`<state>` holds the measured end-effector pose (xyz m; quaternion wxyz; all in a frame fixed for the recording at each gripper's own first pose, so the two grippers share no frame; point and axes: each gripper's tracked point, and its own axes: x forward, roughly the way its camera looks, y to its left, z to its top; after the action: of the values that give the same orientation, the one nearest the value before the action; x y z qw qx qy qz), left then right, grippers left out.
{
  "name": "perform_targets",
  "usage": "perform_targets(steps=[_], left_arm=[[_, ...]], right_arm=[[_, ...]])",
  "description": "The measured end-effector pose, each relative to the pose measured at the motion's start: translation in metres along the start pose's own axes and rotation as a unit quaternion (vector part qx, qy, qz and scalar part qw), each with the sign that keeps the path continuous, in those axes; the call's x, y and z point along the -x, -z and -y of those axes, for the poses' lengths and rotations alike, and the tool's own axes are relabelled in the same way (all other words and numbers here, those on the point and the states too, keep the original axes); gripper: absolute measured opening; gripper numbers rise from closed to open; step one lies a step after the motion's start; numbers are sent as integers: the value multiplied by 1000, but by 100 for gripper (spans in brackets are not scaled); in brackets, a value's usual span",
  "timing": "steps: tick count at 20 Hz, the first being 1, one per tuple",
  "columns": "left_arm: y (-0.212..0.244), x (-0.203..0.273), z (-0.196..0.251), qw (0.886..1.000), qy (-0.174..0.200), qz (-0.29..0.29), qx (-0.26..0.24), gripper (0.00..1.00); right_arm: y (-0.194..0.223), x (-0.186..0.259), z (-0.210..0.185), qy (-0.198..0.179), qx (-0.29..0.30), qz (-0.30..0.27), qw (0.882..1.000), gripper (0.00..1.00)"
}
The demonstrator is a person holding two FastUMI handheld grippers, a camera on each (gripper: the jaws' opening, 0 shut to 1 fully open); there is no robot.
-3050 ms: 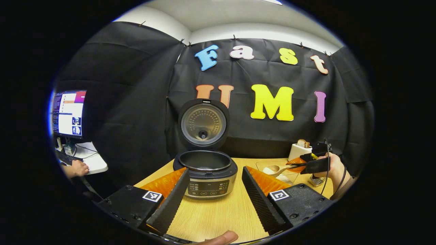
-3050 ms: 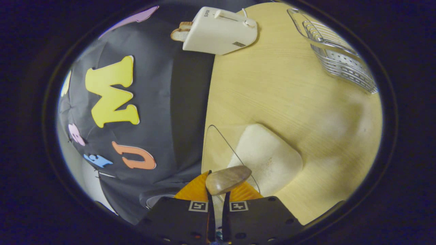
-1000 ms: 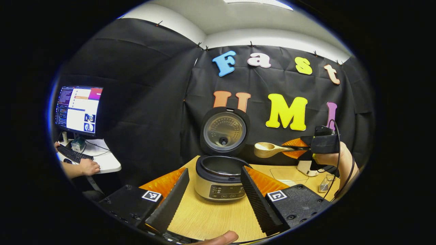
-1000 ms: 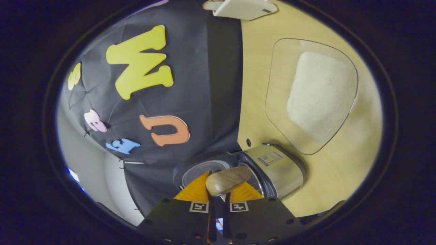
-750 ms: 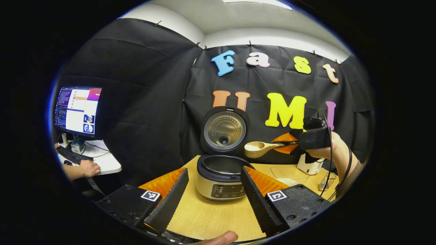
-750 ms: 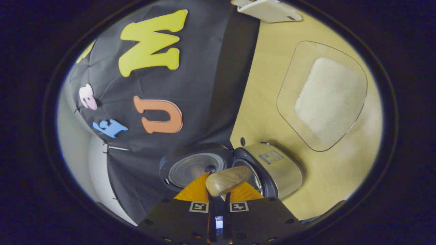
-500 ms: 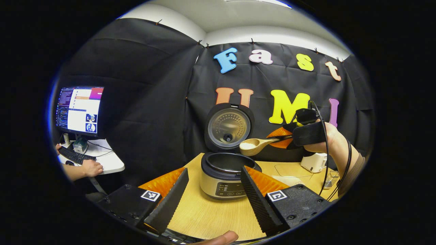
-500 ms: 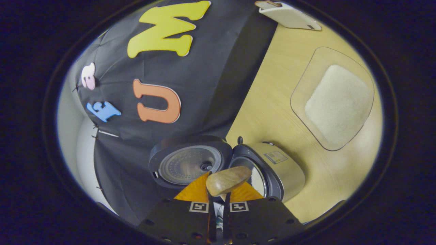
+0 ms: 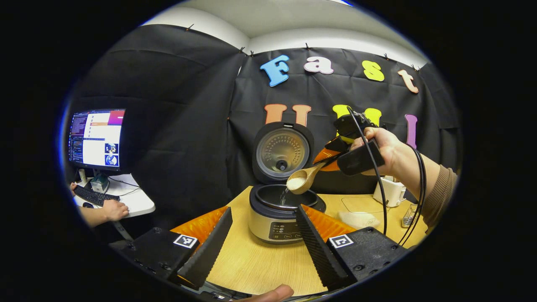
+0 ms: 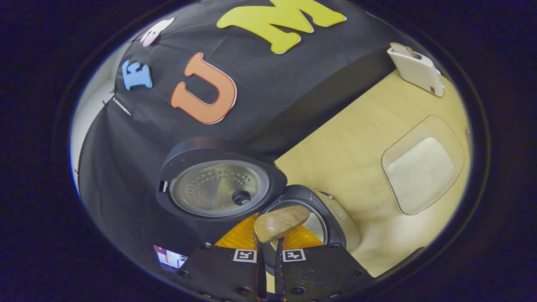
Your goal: Close the left gripper, press the button to open the rice cooker; take a wooden spoon from the chopstick holder with the right hand, scoop a spoonful of rice and pour it into the rice cooker, then put the wooden spoon back into the chopstick holder.
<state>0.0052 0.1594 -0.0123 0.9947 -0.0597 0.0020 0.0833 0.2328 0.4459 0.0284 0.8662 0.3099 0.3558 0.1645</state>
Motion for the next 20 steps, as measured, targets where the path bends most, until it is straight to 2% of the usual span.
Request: perform_targets(steps=[6,13,16,20], left_arm=[[7,-4,-6,1000,-10,-13,-5,98],[7,-3,-1,1000,-2,-14,-18,98],[9,-4,-3,999,-4,-17,-28,98],[13,-5,-4,999,-3,-24,-33,98]], right_arm=[[6,-8,-18,42,110,22,993,7],[-2,-9,-45,54,240,63,967,7],[-5,-5,-54,72,311,89,944,7],[-12,4,-70,102,419,137,892,7]])
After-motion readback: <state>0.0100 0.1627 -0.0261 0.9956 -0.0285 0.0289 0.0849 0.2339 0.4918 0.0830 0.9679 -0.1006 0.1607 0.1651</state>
